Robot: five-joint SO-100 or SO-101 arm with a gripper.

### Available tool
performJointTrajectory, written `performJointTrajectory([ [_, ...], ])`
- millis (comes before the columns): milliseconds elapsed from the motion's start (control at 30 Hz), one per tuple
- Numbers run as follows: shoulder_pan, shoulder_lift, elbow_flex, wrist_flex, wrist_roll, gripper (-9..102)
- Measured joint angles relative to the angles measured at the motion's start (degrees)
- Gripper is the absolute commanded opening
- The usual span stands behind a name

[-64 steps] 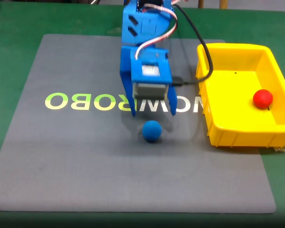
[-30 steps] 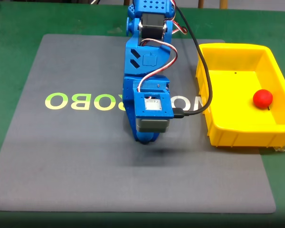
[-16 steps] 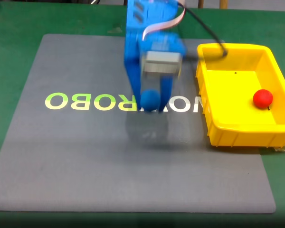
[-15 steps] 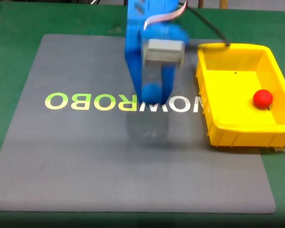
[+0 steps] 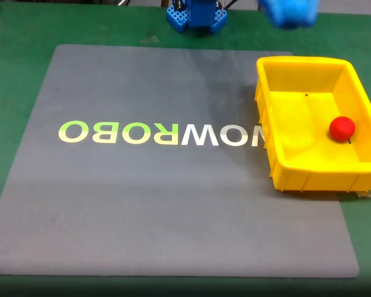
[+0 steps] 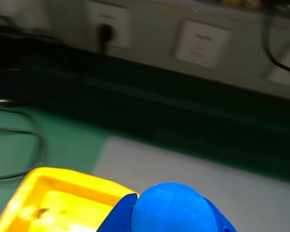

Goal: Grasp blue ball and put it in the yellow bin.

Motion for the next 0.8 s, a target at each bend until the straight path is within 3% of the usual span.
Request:
performJointTrajectory([
  [333, -12.7, 3.0, 7.7, 0.0, 4.3, 0],
  [633, -14.1, 1.2, 7.7, -0.6, 5.3, 1],
  [700, -14.0, 0.8, 7.7, -0.6, 5.3, 4],
  [800, -13.4, 0.6, 7.7, -0.6, 5.3, 19],
])
